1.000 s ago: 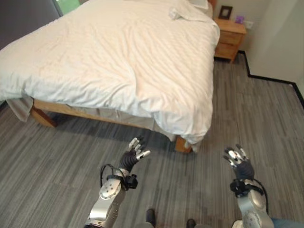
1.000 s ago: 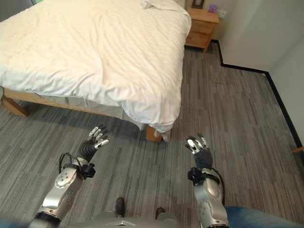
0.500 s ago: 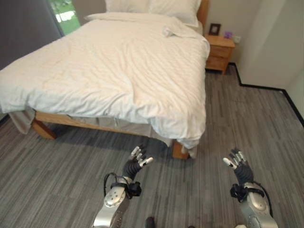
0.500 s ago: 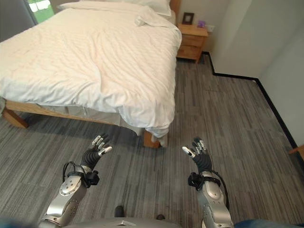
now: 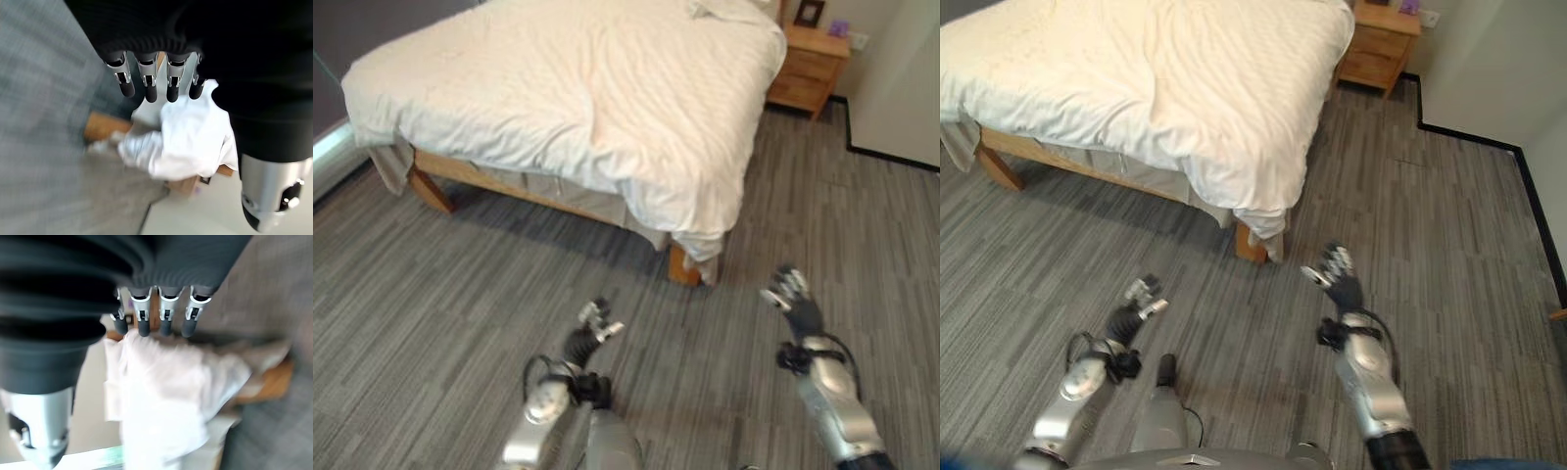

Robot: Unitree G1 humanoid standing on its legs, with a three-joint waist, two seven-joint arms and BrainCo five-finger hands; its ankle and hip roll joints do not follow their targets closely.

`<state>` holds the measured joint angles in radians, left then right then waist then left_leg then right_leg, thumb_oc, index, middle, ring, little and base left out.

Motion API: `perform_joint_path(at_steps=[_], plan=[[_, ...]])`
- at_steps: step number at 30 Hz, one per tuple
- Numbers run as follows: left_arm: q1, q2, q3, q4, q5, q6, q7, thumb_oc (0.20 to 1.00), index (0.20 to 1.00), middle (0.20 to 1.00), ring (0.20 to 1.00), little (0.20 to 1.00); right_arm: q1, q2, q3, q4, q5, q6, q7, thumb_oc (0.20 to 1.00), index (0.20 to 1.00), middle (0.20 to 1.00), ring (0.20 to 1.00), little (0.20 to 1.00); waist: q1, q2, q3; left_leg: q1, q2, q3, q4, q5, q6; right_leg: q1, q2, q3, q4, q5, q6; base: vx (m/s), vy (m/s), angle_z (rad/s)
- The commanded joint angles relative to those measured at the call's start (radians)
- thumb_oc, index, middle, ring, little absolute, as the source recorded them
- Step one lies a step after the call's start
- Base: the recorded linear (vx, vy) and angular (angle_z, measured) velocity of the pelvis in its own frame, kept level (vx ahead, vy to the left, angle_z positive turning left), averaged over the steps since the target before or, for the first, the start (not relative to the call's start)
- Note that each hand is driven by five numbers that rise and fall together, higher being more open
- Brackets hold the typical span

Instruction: Making the bed.

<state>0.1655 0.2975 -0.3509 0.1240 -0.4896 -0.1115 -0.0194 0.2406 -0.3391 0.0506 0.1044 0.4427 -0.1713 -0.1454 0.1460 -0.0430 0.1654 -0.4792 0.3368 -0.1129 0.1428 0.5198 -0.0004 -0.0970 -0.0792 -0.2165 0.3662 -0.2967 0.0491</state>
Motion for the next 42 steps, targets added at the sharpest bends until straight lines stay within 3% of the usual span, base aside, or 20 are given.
perform_joint_path(at_steps=[1,2,3,4,6,7,8,9,14,20,21,25,35,37,39,40,41,42], plan=[[-0.128,0.036,0.025,-0.001,0.005,-0.028,-0.044,1.000,1.000,1.000,1.000,1.000,-0.171,-0.001,-0.002,-0.017,0.024,-0.026,0.003,1.000,1.000,1.000,1.000,1.000,-0.047,-0.081,0.092,0.056,-0.323,0.127,0.661,-0.539,-0.107,0.125,-0.122,0.021,-0.286,0.227,0.035,-0.31,-0.296,0.79],[-0.112,0.041,0.021,-0.020,-0.001,-0.027,-0.045,1.000,1.000,1.000,1.000,1.000,-0.159,0.011,-0.019,-0.028,0.053,-0.024,0.004,1.000,1.000,1.000,1.000,1.000,-0.042,-0.074,0.080,0.103,-0.337,0.111,0.533,-0.532,-0.098,0.109,-0.102,0.032,-0.293,0.242,0.049,-0.04,-0.079,0.18],[-0.085,0.039,0.013,-0.031,-0.005,-0.021,-0.035,1.000,1.000,1.000,1.000,1.000,-0.131,0.030,-0.017,-0.074,0.078,-0.095,0.015,1.000,1.000,1.000,1.000,1.000,-0.067,-0.066,0.041,0.281,-0.293,0.190,0.110,-0.596,-0.019,0.092,-0.051,0.031,-0.338,0.253,0.070,-0.07,-0.040,-0.46],[-0.080,0.036,-0.009,-0.012,-0.031,-0.016,-0.042,1.000,1.000,1.000,1.000,1.000,-0.123,0.049,-0.025,-0.058,0.095,-0.065,0.004,1.000,1.000,1.000,1.000,1.000,-0.071,-0.075,0.043,0.320,-0.330,0.177,0.059,-0.624,0.008,0.060,-0.056,0.027,-0.324,0.261,0.077,-0.08,-0.055,-1.23],[-0.094,0.033,-0.015,0.023,-0.022,-0.013,-0.044,1.000,1.000,1.000,1.000,1.000,-0.111,0.070,-0.038,-0.058,0.130,-0.056,0.039,1.000,1.000,1.000,1.000,1.000,-0.098,-0.077,0.039,0.352,-0.340,0.172,-0.016,-0.618,0.016,0.003,-0.058,0.023,-0.274,0.267,0.079,-0.19,0.018,-0.69],[-0.121,0.031,-0.016,0.045,0.000,-0.014,-0.032,1.000,1.000,1.000,1.000,1.000,-0.132,0.084,-0.033,-0.050,0.133,-0.064,0.006,1.000,1.000,1.000,1.000,1.000,-0.111,-0.080,0.044,0.356,-0.342,0.177,-0.037,-0.607,0.017,-0.029,-0.066,0.030,-0.251,0.278,0.084,-0.27,0.067,0.44],[-0.141,0.042,-0.012,0.044,0.055,-0.022,-0.018,1.000,1.000,1.000,1.000,1.000,-0.127,0.128,-0.031,-0.027,0.218,-0.060,0.020,1.000,1.000,1.000,1.000,1.000,-0.121,-0.078,0.046,0.380,-0.340,0.202,-0.077,-0.590,0.014,-0.037,-0.068,0.040,-0.241,0.291,0.092,-0.20,0.029,0.57],[-0.140,0.046,-0.004,0.046,0.049,-0.026,-0.024,1.000,1.000,1.000,1.000,1.000,-0.126,0.125,-0.020,-0.010,0.203,-0.052,0.028,1.000,1.000,1.000,1.000,1.000,-0.116,-0.078,0.041,0.395,-0.341,0.198,-0.102,-0.578,0.012,-0.029,-0.057,0.044,-0.257,0.294,0.089,-0.13,-0.018,0.36],[-0.103,0.040,0.059,0.045,0.040,-0.031,-0.007,1.000,1.000,1.000,1.000,1.000,-0.125,0.122,-0.005,-0.009,0.172,-0.051,0.019,1.000,1.000,1.000,1.000,1.000,-0.098,-0.075,-0.002,0.431,-0.343,0.209,-0.151,-0.556,0.002,0.016,-0.025,0.063,-0.413,0.342,0.081,-0.01,-0.051,-0.31],[-0.098,0.034,0.067,0.040,0.060,-0.039,-0.015,1.000,1.000,1.000,1.000,1.000,-0.107,0.109,0.001,-0.020,0.113,-0.041,0.023,1.000,1.000,1.000,1.000,1.000,-0.113,-0.052,-0.019,0.461,-0.337,0.243,-0.147,-0.557,-0.005,0.043,-0.019,0.036,-0.398,0.338,0.078,0.00,-0.023,-0.19],[-0.105,0.038,0.194,0.054,0.110,-0.019,0.048,1.000,1.000,1.000,1.000,1.000,-0.027,0.086,-0.051,-0.008,-0.009,0.023,-0.009,1.000,1.000,1.000,1.000,1.000,-0.171,0.003,-0.038,0.484,-0.295,0.306,-0.123,-0.573,-0.012,0.040,-0.050,0.072,-0.258,0.250,0.084,0.03,-0.001,-0.02],[-0.121,0.012,0.200,0.043,0.074,-0.020,0.068,1.000,1.000,1.000,1.000,1.000,-0.058,0.080,-0.057,-0.012,0.024,0.019,-0.025,1.000,1.000,1.000,1.000,1.000,-0.163,-0.006,-0.064,0.506,-0.289,0.321,-0.130,-0.572,-0.015,0.067,-0.037,0.080,-0.293,0.260,0.081,0.00,-0.041,-0.05],[-0.129,-0.005,0.159,0.045,0.109,0.003,0.037,1.000,1.000,1.000,1.000,1.000,0.023,0.071,-0.119,-0.014,-0.040,0.033,-0.025,1.000,1.000,1.000,1.000,1.000,-0.212,-0.022,-0.075,0.535,-0.288,0.351,-0.140,-0.574,-0.017,0.093,-0.034,0.088,-0.353,0.298,0.082,0.00,0.006,-0.08],[-0.145,-0.008,0.154,0.052,0.103,0.004,0.047,1.000,1.000,1.000,1.000,1.000,0.020,0.082,-0.116,-0.020,-0.014,0.028,-0.020,1.000,1.000,1.000,1.000,1.000,-0.219,-0.020,-0.061,0.531,-0.290,0.354,-0.136,-0.580,-0.009,0.068,-0.040,0.095,-0.302,0.287,0.085,-0.01,0.067,-0.15],[-0.168,-0.003,0.148,0.063,0.107,0.004,0.058,1.000,1.000,1.000,1.000,1.000,0.012,0.083,-0.107,-0.026,-0.024,0.025,-0.015,1.000,1.000,1.000,1.000,1.000,-0.225,-0.010,-0.033,0.533,-0.291,0.358,-0.138,-0.591,0.012,-0.019,-0.052,0.108,-0.128,0.278,0.099,-0.01,0.111,-0.15],[-0.172,0.001,0.146,0.062,0.112,0.003,0.061,1.000,1.000,1.000,1.000,1.000,0.009,0.082,-0.103,-0.031,-0.027,0.025,-0.016,1.000,1.000,1.000,1.000,1.000,-0.231,-0.006,-0.018,0.542,-0.292,0.360,-0.141,-0.595,0.019,-0.057,-0.056,0.113,-0.060,0.310,0.113,0.03,0.158,-0.21],[-0.176,0.012,0.150,0.052,0.121,-0.003,0.073,1.000,1.000,1.000,1.000,1.000,-0.008,0.082,-0.080,-0.035,-0.037,0.025,-0.018,1.000,1.000,1.000,1.000,1.000,-0.238,0.004,0.018,0.577,-0.294,0.380,-0.156,-0.610,0.037,-0.137,-0.072,0.112,0.116,0.375,0.145,0.03,0.119,-0.15],[-0.177,0.012,0.150,0.052,0.121,-0.002,0.073,1.000,1.000,1.000,1.000,1.000,-0.009,0.082,-0.080,-0.035,-0.037,0.025,-0.018,1.000,1.000,1.000,1.000,1.000,-0.236,0.002,0.017,0.577,-0.296,0.383,-0.157,-0.610,0.038,-0.143,-0.073,0.116,0.122,0.373,0.146,0.03,0.087,-0.19]])
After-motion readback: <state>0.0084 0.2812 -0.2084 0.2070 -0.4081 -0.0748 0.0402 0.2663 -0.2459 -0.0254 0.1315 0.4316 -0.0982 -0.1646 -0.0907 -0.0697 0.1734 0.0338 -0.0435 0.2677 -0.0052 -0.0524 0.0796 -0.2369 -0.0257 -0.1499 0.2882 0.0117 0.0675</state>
